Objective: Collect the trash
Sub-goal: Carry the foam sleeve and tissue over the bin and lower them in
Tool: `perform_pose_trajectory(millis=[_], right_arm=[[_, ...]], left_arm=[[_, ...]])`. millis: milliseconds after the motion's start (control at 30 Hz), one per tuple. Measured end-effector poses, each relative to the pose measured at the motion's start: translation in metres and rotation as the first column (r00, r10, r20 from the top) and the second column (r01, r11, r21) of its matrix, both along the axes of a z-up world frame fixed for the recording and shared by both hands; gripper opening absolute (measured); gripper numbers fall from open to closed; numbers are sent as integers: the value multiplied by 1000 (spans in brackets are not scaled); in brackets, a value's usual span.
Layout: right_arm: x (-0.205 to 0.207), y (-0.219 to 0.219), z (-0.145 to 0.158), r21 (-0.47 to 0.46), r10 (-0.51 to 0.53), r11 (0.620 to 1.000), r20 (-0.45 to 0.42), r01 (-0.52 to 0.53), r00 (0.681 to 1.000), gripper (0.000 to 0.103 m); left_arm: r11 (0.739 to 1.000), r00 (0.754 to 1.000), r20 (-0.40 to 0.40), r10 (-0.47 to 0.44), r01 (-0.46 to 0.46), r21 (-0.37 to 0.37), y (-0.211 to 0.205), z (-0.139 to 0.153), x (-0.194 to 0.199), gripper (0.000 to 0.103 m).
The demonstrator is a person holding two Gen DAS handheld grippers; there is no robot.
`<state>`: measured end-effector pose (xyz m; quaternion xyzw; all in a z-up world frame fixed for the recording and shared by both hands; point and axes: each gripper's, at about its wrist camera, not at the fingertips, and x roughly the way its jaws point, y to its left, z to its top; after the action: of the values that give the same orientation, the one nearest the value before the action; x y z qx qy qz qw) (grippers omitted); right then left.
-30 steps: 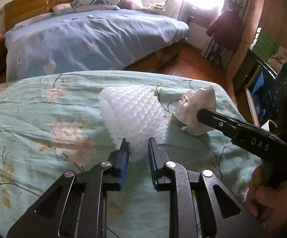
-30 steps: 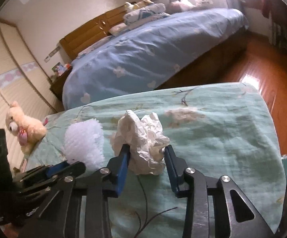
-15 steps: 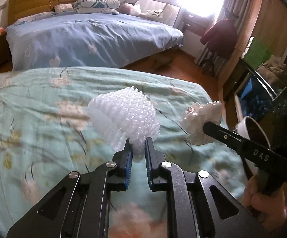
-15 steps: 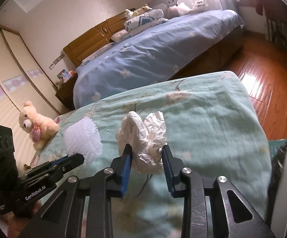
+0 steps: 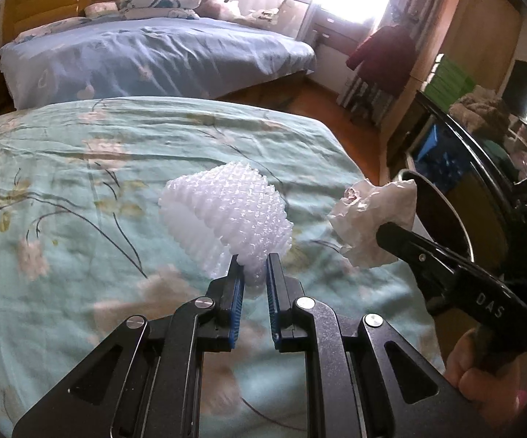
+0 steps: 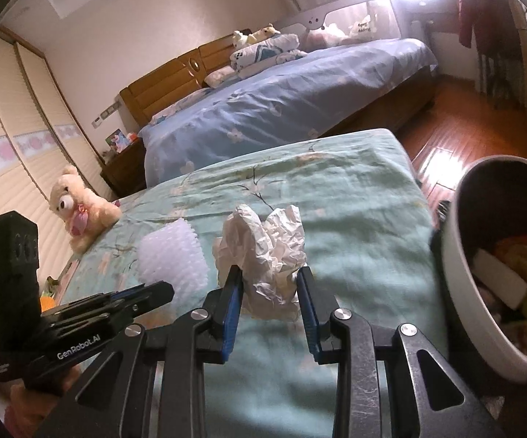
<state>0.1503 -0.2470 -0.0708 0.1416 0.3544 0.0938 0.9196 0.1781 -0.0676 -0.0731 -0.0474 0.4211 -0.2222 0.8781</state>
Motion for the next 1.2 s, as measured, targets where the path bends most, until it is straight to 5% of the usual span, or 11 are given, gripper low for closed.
perform_pose_trajectory(millis=[533, 1200], right_arm=[[-61, -24, 7, 5, -66, 998, 35, 66, 997, 30], [-90, -46, 16, 2, -125, 992, 81, 125, 989, 30]], left_arm=[[996, 995, 62, -82, 79, 48, -37, 16, -44, 11], [985, 985, 82, -154, 147, 87, -70, 20, -55, 11]])
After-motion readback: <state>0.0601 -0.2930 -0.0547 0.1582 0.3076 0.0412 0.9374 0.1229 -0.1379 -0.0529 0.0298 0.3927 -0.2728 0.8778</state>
